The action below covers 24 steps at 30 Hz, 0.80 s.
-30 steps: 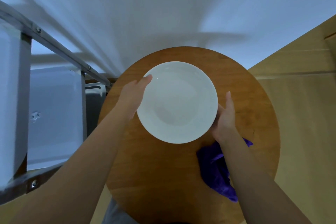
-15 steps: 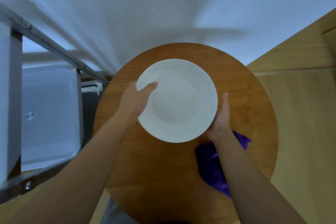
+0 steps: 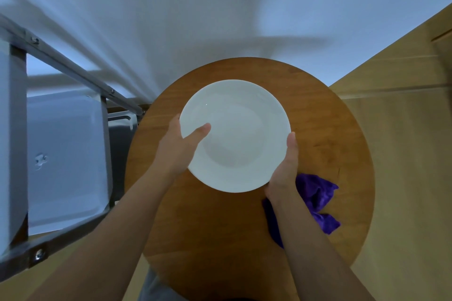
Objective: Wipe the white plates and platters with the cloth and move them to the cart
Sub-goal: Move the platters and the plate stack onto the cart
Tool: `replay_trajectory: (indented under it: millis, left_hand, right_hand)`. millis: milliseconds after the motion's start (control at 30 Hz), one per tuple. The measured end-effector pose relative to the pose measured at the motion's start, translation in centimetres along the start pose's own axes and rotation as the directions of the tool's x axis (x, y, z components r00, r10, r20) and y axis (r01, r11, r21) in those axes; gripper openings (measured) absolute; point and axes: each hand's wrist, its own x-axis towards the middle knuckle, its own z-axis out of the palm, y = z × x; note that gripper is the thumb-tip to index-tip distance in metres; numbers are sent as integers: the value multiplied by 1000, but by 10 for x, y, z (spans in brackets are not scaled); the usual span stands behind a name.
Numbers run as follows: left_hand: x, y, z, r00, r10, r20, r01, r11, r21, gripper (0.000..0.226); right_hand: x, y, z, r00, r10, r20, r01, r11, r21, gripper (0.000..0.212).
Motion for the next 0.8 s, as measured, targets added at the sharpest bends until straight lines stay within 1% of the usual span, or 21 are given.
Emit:
replay_trajectory:
  millis: [67, 133, 200, 267, 300, 367, 400, 467, 567, 633, 700, 733, 800]
  left_hand:
    - [1, 1, -3, 999, -9, 53, 11, 1000, -26, 70]
    - [4, 7, -10, 993, -27, 112, 34, 998, -60, 76]
    - [9, 11, -15, 993, -65, 100, 74, 994, -85, 82]
    - [13, 8, -16, 993, -98, 68, 108, 982, -154, 85]
    - [13, 5, -14, 990, -105, 89, 123, 968, -220, 79]
    - [10, -4, -9, 979, -98, 181, 155, 928, -340, 60]
    - [7, -7, -7, 972, -90, 219, 169, 911, -376, 53]
    - [2, -17, -4, 963, -82, 256, 190, 882, -430, 47]
    - [-5, -29, -1, 954, -80, 288, 218, 847, -486, 49]
    - [-8, -31, 5, 963, -68, 261, 196, 838, -509, 45]
    - [-11, -27, 11, 980, -90, 179, 172, 834, -525, 37]
    - [-12, -25, 14, 985, -107, 138, 165, 827, -538, 34]
    - [-13, -22, 15, 989, -107, 99, 144, 820, -553, 29]
  right_hand:
    - [2, 1, 0, 999, -14, -39, 12, 999, -51, 36]
    - [4, 0, -4, 999, -27, -38, 22, 994, -110, 25]
    - [8, -3, -8, 999, -34, -6, 33, 987, -156, 22]
    - [11, -8, -13, 998, -18, 55, 27, 984, -178, 28]
    - [13, -12, -16, 997, -3, 82, 18, 984, -178, 34]
    - [19, -22, -20, 992, 20, 122, 3, 982, -190, 47]
    - [23, -28, -20, 990, 29, 138, 2, 976, -220, 49]
    - [33, -42, -15, 986, 77, 149, -29, 953, -302, 48]
    - [47, -66, 2, 979, 165, 123, -90, 881, -465, 44]
    - [54, -74, 10, 974, 187, 130, -91, 844, -529, 35]
    - [56, -74, 13, 976, 186, 112, -108, 864, -492, 28]
    - [55, -73, 13, 978, 177, 113, -103, 873, -476, 27]
    - [50, -68, 14, 977, 165, 131, -88, 885, -458, 29]
